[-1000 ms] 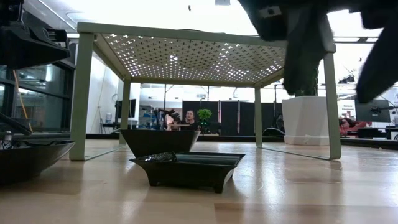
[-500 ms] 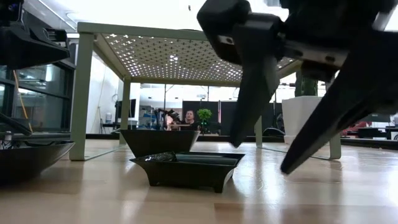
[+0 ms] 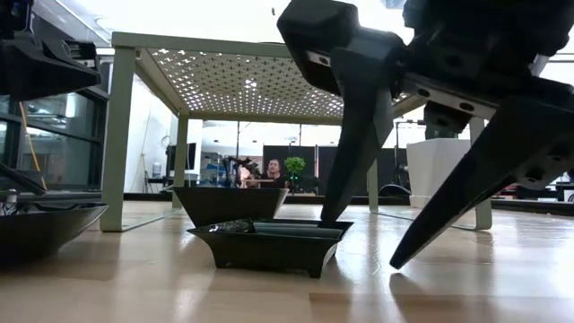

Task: Pick & Place Mini shaped plates
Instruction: Stack the black square shaped plate on top of the black square shaped plate on the shelf

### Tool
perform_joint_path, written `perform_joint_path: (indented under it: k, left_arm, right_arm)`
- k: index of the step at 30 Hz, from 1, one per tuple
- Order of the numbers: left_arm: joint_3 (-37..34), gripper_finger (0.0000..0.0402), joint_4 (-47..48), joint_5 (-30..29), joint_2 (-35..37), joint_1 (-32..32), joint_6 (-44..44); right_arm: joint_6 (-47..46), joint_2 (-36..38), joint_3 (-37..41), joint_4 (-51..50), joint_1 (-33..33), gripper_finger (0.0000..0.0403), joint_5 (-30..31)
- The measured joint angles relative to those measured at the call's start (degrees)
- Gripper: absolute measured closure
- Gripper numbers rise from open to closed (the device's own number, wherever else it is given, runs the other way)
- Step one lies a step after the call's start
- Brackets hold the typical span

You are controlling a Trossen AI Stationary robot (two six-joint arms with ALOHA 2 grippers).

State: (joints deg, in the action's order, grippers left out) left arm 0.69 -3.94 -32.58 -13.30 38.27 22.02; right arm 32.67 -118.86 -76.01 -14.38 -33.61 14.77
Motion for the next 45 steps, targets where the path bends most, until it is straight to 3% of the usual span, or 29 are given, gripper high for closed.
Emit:
perform_joint_path:
  k: [8,20,33,45]
  left_arm:
    - [0.0,0.04,0.0,0.0,-1.1,0.0,0.0]
    - [0.0,0.04,0.0,0.0,-1.2,0.0,0.0]
    - [0.0,0.04,0.0,0.0,-1.2,0.0,0.0]
    - [0.0,0.04,0.0,0.0,-1.2,0.0,-0.2]
  right_arm:
    - [0.9,-0.3,0.0,0.7,0.2,0.0254,1.5]
    - [0.9,-0.4,0.0,0.7,0.2,0.0338,1.4]
    - [0.9,-0.4,0.0,1.0,0.2,0.0396,1.4]
    - [-0.9,-0.4,0.0,1.8,-0.8,0.0401,4.7]
